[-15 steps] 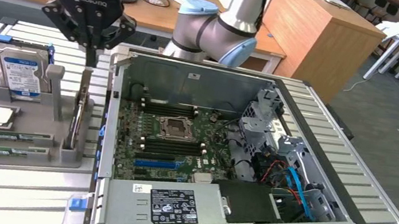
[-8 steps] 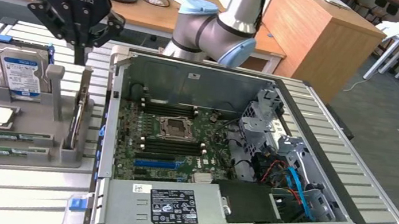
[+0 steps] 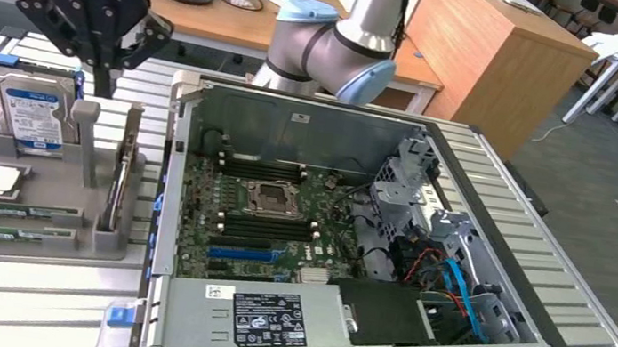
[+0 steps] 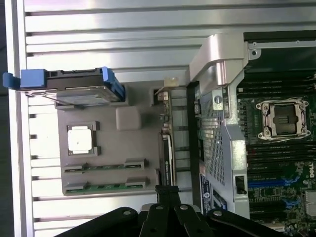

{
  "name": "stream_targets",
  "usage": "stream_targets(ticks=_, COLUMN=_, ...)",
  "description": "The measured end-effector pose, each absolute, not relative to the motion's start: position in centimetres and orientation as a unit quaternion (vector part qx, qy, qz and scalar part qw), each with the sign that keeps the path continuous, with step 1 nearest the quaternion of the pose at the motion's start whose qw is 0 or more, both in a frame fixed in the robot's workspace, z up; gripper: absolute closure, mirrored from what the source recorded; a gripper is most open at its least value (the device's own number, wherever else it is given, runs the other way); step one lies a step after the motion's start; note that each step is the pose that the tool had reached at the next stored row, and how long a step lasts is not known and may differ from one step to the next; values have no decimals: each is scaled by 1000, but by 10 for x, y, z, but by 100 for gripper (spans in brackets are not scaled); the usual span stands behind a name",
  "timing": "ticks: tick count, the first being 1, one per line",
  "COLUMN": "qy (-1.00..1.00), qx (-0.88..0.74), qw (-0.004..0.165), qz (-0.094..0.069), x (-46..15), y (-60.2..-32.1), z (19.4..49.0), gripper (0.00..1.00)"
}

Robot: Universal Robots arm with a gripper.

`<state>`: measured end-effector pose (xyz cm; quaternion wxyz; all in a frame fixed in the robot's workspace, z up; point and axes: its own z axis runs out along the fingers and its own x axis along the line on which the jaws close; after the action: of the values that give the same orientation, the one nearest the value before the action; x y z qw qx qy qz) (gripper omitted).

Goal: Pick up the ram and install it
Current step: 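Reach for the ram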

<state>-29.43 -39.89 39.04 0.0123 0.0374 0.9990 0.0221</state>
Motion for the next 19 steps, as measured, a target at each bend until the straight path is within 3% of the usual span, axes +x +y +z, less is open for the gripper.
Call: stream_targets(ticks=19, qy=999, qx=37, qw=11, qz=22, x=-350, y=-399, z=388, gripper=90)
